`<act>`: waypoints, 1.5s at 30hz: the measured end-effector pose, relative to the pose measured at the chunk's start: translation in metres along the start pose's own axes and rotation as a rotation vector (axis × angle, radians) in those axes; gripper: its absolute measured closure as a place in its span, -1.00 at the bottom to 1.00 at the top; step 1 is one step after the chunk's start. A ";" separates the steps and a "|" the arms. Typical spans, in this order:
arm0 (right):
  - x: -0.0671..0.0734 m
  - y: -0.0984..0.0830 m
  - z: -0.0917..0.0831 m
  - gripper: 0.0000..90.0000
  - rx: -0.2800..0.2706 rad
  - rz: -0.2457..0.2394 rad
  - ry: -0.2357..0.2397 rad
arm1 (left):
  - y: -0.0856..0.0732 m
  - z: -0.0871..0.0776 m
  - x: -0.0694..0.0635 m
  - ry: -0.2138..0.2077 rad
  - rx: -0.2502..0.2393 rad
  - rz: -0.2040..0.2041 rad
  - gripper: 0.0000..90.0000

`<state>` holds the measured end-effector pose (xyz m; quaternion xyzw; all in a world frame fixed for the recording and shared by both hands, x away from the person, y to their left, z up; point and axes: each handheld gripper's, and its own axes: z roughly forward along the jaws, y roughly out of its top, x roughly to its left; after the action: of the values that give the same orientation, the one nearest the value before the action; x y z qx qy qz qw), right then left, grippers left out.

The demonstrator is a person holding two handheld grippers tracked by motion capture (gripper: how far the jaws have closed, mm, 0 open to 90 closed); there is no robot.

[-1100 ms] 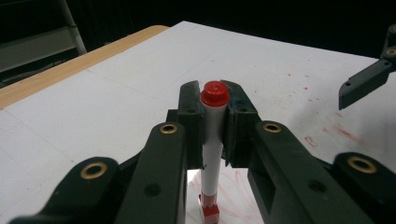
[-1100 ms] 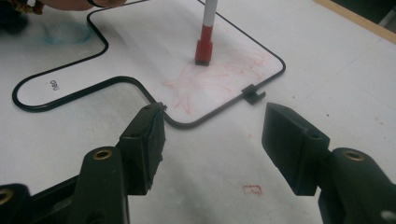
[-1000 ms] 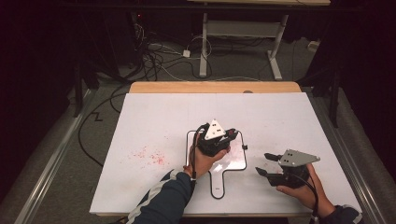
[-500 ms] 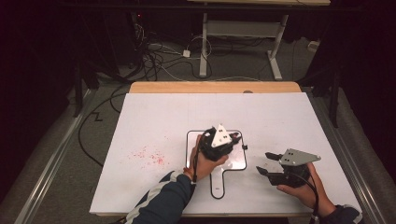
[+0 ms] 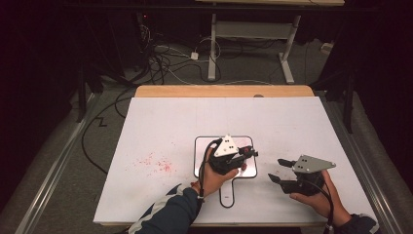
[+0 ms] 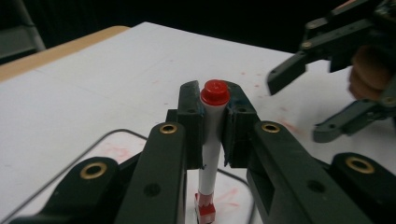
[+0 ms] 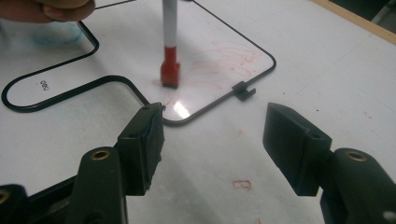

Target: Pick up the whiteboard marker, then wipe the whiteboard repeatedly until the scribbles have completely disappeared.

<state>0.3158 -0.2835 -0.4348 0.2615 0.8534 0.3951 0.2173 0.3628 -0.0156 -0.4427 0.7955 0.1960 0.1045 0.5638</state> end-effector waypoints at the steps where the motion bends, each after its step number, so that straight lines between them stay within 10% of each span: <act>1: 0.000 0.000 0.000 -0.14 0.001 -0.001 -0.004 | 0.000 0.001 -0.005 -0.018 0.001 0.009 0.73; 10: -0.001 0.000 -0.001 -0.14 -0.007 0.004 -0.006 | 0.004 0.011 -0.005 0.009 0.000 0.094 0.73; 17: 0.000 -0.002 -0.002 -0.15 -0.001 -0.019 -0.011 | 0.001 -0.003 0.029 0.073 -0.004 0.009 0.74; 20: -0.001 -0.002 -0.004 -0.15 -0.001 -0.011 -0.014 | -0.003 -0.006 0.020 0.030 -0.017 -0.011 0.74; 26: -0.001 -0.002 -0.007 -0.15 -0.008 -0.004 -0.018 | -0.001 -0.004 -0.015 -0.032 0.017 0.140 0.74; 30: 0.001 -0.002 -0.009 -0.15 -0.009 -0.010 -0.024 | -0.001 -0.007 -0.001 0.025 0.021 0.129 0.73; 33: 0.001 -0.002 -0.009 -0.15 -0.010 -0.011 -0.027 | -0.003 -0.014 0.029 0.099 0.006 0.049 0.73; 38: 0.001 -0.002 -0.009 -0.15 -0.011 -0.015 -0.023 | -0.006 -0.014 0.019 0.011 -0.012 0.019 0.73; 45: 0.001 -0.001 -0.008 -0.15 -0.013 -0.012 -0.018 | -0.002 0.003 -0.015 -0.074 -0.008 0.105 0.73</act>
<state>0.3098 -0.2882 -0.4310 0.2587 0.8503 0.3969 0.2291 0.3504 -0.0245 -0.4446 0.8056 0.1327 0.1054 0.5677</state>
